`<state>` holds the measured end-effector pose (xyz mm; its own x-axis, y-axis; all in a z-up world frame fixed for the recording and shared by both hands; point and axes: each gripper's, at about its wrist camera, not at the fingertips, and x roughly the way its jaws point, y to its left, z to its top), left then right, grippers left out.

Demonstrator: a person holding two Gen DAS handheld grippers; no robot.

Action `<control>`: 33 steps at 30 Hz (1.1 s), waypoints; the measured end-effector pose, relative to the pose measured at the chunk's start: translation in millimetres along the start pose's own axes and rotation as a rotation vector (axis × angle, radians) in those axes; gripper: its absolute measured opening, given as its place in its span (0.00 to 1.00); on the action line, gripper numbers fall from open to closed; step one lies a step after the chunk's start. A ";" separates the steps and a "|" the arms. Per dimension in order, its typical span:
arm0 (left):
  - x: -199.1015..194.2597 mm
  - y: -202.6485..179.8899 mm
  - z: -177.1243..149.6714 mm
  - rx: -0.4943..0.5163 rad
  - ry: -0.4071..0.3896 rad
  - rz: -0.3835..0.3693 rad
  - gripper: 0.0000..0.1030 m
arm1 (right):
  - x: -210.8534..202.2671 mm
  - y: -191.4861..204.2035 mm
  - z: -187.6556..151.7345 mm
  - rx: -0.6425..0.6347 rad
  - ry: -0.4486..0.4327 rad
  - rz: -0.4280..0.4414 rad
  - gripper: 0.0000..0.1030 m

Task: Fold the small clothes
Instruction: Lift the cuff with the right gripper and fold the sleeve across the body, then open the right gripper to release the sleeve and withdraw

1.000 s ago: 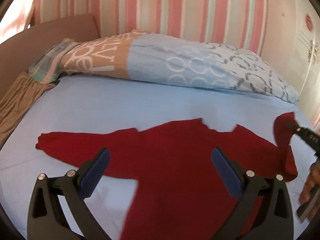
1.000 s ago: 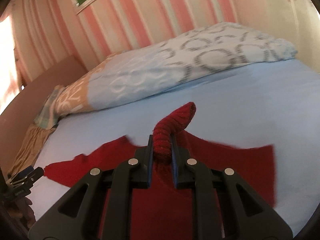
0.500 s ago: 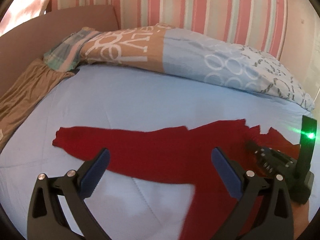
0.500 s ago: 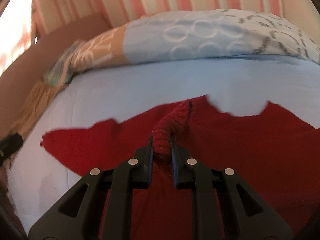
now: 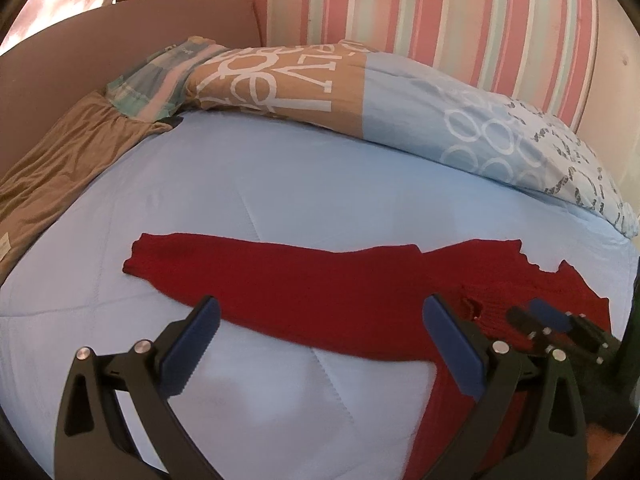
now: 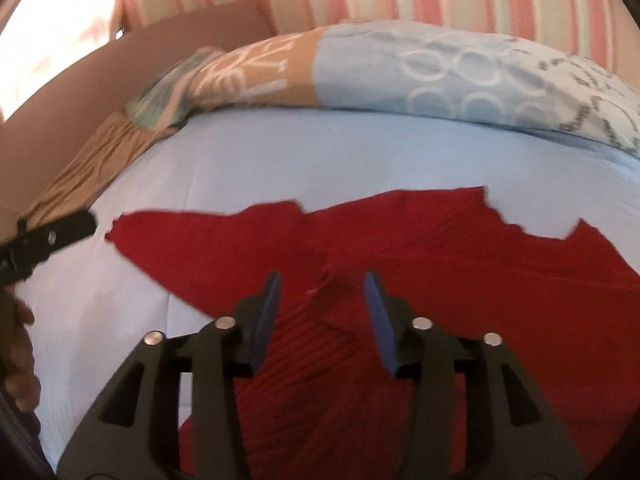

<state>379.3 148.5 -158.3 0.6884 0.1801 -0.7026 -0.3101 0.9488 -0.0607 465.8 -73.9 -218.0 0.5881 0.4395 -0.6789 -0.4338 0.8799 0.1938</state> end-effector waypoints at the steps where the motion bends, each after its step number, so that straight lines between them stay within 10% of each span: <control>1: -0.5 0.6 -0.2 0.001 0.000 0.003 0.98 | 2.1 -6.8 1.8 0.029 0.006 -0.028 0.47; 12: -8.2 18.8 -0.3 0.017 -0.003 0.030 0.98 | 52.1 10.7 -11.2 -0.056 0.149 -0.071 0.49; 21: -4.2 59.6 -8.4 0.051 0.003 0.010 0.98 | -72.9 1.0 -30.5 -0.014 -0.059 -0.161 0.64; 33: -59.3 88.9 -28.8 0.079 0.032 -0.052 0.98 | -193.8 -3.6 -26.1 0.092 -0.090 -0.335 0.91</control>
<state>291.9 214.7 -142.5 0.6804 0.1232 -0.7224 -0.2212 0.9743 -0.0422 335.6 -166.9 -105.7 0.7468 0.1342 -0.6514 -0.1456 0.9887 0.0368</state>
